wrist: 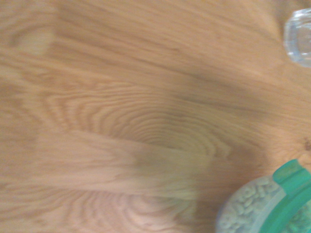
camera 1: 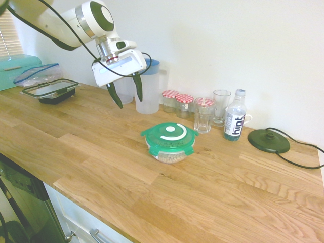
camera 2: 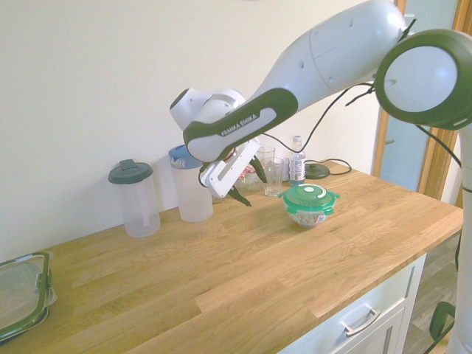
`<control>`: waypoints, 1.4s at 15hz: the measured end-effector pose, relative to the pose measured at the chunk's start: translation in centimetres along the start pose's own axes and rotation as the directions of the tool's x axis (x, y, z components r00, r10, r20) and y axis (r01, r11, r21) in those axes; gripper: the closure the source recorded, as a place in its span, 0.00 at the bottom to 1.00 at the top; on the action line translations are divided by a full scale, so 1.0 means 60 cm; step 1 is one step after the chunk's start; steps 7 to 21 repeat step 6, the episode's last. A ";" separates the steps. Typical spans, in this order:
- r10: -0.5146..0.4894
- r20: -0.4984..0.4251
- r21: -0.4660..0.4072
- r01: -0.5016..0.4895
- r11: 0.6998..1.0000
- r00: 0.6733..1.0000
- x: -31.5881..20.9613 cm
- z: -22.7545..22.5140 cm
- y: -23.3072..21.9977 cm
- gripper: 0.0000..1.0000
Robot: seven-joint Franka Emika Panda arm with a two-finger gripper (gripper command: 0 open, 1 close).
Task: Cover the lid of food container
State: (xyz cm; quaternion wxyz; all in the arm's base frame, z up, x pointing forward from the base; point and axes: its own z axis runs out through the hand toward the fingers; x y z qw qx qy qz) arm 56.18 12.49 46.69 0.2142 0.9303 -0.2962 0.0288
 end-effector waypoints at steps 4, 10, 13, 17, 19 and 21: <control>-0.023 0.160 0.225 -0.014 0.974 0.987 -0.056 -0.009 0.086 0.00; -0.034 0.203 0.343 -0.038 0.939 0.979 -0.076 -0.013 0.129 0.00; -0.034 0.203 0.343 -0.038 0.939 0.979 -0.076 -0.013 0.129 0.00; -0.034 0.203 0.343 -0.038 0.939 0.979 -0.076 -0.013 0.129 0.00; -0.034 0.203 0.343 -0.038 0.939 0.979 -0.076 -0.013 0.129 0.00; -0.034 0.203 0.343 -0.038 0.939 0.979 -0.076 -0.013 0.129 0.00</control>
